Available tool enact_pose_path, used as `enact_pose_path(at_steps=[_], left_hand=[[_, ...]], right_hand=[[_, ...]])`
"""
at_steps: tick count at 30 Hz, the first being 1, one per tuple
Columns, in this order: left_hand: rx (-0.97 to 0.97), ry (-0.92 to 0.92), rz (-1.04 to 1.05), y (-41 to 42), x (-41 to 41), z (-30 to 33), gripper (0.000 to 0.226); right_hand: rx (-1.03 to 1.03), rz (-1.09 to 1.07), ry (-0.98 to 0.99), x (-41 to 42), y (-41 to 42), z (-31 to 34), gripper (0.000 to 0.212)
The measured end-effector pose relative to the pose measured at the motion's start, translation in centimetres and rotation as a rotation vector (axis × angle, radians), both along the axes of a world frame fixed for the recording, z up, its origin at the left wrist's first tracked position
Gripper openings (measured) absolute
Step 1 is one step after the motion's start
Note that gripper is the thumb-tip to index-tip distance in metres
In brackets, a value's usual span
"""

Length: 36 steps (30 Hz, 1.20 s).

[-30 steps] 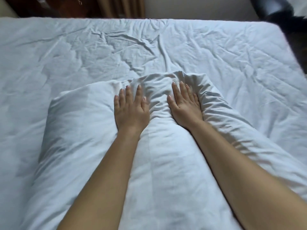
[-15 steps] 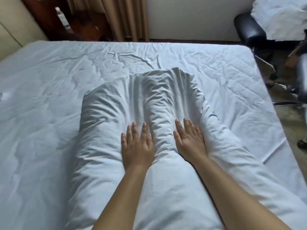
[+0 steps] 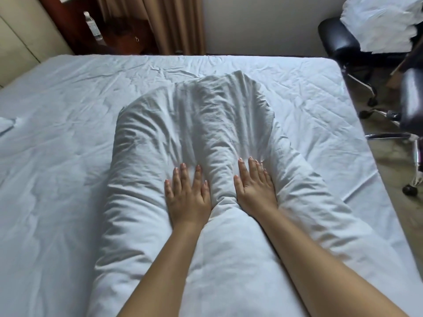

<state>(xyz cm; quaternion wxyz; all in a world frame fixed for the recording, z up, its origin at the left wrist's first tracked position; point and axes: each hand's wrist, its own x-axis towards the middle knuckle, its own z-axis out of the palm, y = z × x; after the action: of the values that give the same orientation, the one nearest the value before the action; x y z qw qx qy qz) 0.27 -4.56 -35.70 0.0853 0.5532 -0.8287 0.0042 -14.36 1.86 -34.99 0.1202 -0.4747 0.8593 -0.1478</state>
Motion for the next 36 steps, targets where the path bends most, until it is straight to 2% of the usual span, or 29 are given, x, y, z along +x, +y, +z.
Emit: enact_pose_path(at_steps=[4, 9, 12, 16, 19, 21, 23, 25, 28, 31, 34, 36], left_hand=[[0.028, 0.057, -0.001, 2.4, 0.7, 0.5, 0.058], [-0.130, 0.097, 0.001, 2.4, 0.1, -0.9, 0.053], [-0.133, 0.072, 0.002, 1.6, -0.5, -2.4, 0.053], [-0.063, 0.021, 0.007, 1.9, 0.0, -2.6, 0.053], [-0.008, 0.038, -0.017, 5.0, 1.4, -1.0, 0.054], [0.030, 0.069, -0.025, 8.6, 2.8, 0.1, 0.052], [0.075, 0.062, -0.039, 12.9, 4.8, 0.9, 0.051], [0.145, 0.001, -0.066, 16.8, 7.1, 1.5, 0.051], [0.243, -0.122, -0.106, 20.1, 9.8, 2.9, 0.051], [0.337, -0.222, -0.138, 21.4, 13.0, 3.7, 0.061], [0.436, -0.332, -0.283, 22.5, 15.9, 5.1, 0.057], [0.500, -0.378, -0.358, 21.5, 16.4, 7.0, 0.055]], right_hand=[[0.008, 0.019, 0.001, 1.1, 2.3, 1.1, 0.092], [-0.090, -0.018, 0.062, 1.2, 1.8, -0.3, 0.083], [-0.132, -0.033, 0.091, 1.1, 0.7, -2.0, 0.079], [-0.052, -0.005, 0.059, 1.3, 1.5, -1.9, 0.084], [0.030, 0.040, 0.010, 2.4, 4.7, 0.0, 0.086], [0.033, 0.040, 0.006, 3.9, 8.3, 1.5, 0.079], [-0.035, 0.028, 0.045, 5.8, 12.7, 2.4, 0.061], [-0.048, 0.055, 0.047, 7.9, 16.8, 2.5, 0.053], [0.048, 0.096, 0.009, 10.1, 20.7, 3.0, 0.056], [0.143, 0.150, 0.015, 10.9, 23.0, 3.4, 0.061], [0.284, 0.248, -0.004, 11.4, 24.8, 3.8, 0.065], [0.283, 0.249, 0.020, 11.1, 24.2, 5.8, 0.067]])
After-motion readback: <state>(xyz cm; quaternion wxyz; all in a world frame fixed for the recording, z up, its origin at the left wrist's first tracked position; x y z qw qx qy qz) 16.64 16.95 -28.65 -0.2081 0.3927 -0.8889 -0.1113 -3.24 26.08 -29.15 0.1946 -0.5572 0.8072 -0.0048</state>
